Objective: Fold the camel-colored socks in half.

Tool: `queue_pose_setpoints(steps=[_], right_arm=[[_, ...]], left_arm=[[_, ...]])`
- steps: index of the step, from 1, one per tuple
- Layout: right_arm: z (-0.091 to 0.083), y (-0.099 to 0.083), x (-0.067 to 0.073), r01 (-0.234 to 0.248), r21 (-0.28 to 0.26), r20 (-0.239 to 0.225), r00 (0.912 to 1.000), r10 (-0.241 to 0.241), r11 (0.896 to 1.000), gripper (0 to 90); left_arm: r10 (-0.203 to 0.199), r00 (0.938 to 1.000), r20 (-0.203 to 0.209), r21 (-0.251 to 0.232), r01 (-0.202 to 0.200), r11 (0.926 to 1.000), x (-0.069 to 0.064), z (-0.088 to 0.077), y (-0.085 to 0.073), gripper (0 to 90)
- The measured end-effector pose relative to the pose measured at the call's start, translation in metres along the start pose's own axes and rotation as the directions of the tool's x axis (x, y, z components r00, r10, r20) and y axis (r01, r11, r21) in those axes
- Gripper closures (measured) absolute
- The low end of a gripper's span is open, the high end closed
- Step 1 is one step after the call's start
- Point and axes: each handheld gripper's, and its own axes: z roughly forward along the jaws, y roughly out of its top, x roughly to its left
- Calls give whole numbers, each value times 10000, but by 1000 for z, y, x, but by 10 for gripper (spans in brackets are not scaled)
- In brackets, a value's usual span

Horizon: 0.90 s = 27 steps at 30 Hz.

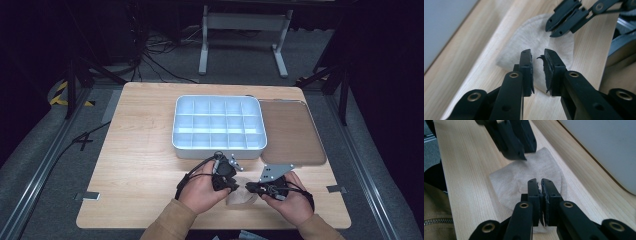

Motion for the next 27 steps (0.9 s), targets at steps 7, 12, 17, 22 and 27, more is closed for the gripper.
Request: queue_pose_setpoints(steps=[7, 12, 17, 22, 27], right_arm=[[2, -7, -1, -35, 92, 31, 10000, 35, 10000, 842], [3, -11, -2, -63, 202, 25, 10000, 62, 9998, 810], [4, -13, -2, 35, 242, -66, 10000, -33, 9997, 750], [7, -17, -3, 99, 445, -138, 9999, -93, 9990, 643], [11, -22, -4, 25, 535, -58, 10000, -22, 9986, 564]], left_arm=[[626, 9980, 68, 440, -628, 9971, 1, 14, 0, 703], [872, 9962, 84, 689, -876, 9938, -1, 19, 0, 607], [930, 9955, 164, 914, -941, 9914, -2, 19, 0, 546], [1058, 9942, 203, 1147, -1074, 9876, -3, 22, -1, 492], [996, 9948, 225, 1242, -1016, 9870, -3, 25, -3, 456]])
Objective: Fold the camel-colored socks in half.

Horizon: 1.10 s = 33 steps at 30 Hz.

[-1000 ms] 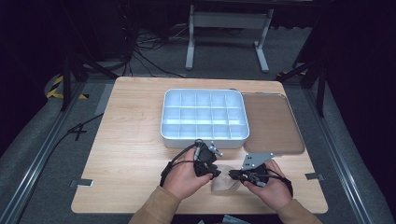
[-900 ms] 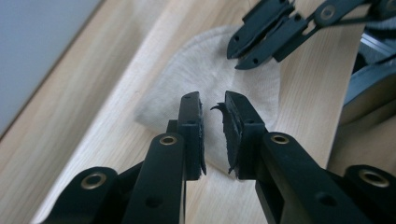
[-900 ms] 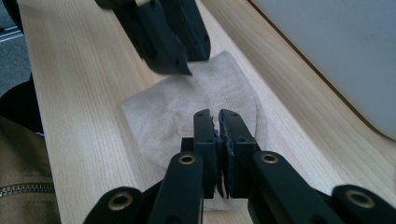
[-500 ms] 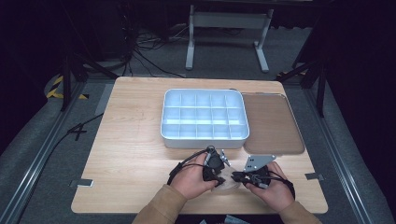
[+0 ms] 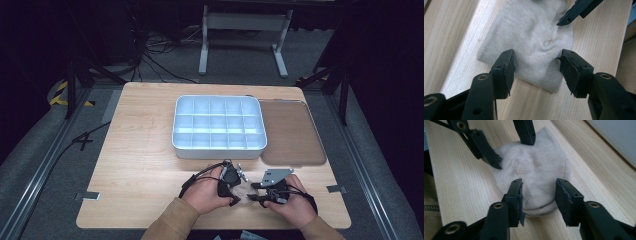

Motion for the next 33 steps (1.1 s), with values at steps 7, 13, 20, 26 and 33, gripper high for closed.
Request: queue_pose_setpoints(steps=[7, 13, 20, 26, 33], right_arm=[[2, -7, -7, -424, -297, -394, 9984, 412, 9987, 543], [2, -6, -6, -347, -299, -359, 9988, 336, 9990, 542], [1, -4, -2, -389, -212, 18, 9992, 390, 9990, 493], [-8, 0, -1, -319, -686, 29, 9995, 322, 9971, 496], [-19, 7, 2, -288, -1228, 108, 9995, 303, 9920, 515]], left_arm=[[-53, 10000, 58, 13, 53, 10000, 1, 0, 0, 454], [-162, 9999, 29, -53, 162, 9999, 0, -3, -1, 454], [-400, 9992, 3, -195, 400, 9990, 2, -16, -4, 455], [-714, 9974, 79, -336, 716, 9969, 7, -29, -10, 452], [-892, 9960, -8, -228, 891, 9958, 12, -44, -21, 451]])
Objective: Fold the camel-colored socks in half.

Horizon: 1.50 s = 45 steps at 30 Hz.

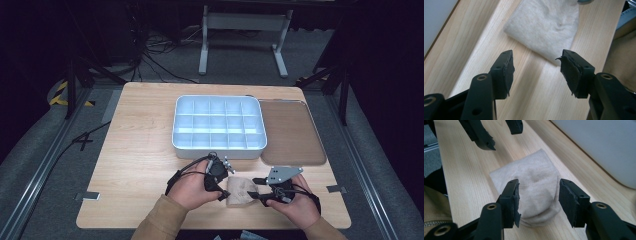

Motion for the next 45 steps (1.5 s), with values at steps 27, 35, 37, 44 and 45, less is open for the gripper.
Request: queue_pose_setpoints(steps=[27, 35, 37, 44, 45], right_arm=[[22, -5, 4, -256, 174, -289, 9992, 261, 9995, 817], [28, -9, 1, -224, 481, -305, 9992, 239, 9986, 842], [28, -9, 1, -203, 477, -306, 9993, 217, 9987, 843], [28, -11, 1, -107, 361, -348, 9993, 120, 9993, 848], [28, -11, 0, -116, 353, -363, 9993, 129, 9993, 849]], left_arm=[[-439, 9983, 387, 607, 415, 9973, 15, -2, -21, 755], [-315, 9994, 143, 459, 308, 9985, 12, 9, -14, 813], [-310, 9994, 158, 448, 303, 9985, 12, 11, -13, 820], [-343, 9994, 73, 255, 342, 9991, 9, 20, -10, 838], [-414, 9991, 43, 201, 413, 9989, 9, 20, -10, 842]])
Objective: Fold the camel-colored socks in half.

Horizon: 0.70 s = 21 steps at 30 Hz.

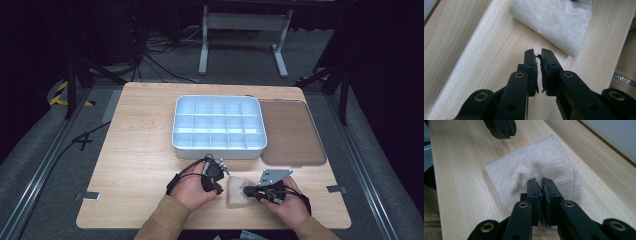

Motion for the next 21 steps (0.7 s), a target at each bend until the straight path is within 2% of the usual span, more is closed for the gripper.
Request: queue_pose_setpoints(steps=[4, 8, 13, 21], right_arm=[[0, 0, 0, -10, -14, -16, 10000, 10, 10000, 851], [0, -1, -1, -22, -61, -83, 10000, 21, 10000, 851], [0, -2, -2, -67, -70, -109, 9999, 67, 10000, 852], [0, -2, -1, -80, -85, -82, 9999, 79, 9999, 853]], left_arm=[[-208, 9998, -66, -81, 207, 9998, 0, 4, 0, 841], [-83, 9996, -252, -19, 83, 10000, -3, 9, 2, 831], [112, 9997, -236, 78, -110, 9999, -7, 14, 4, 817], [328, 9987, -386, 168, -322, 9993, -10, 17, 7, 858]])
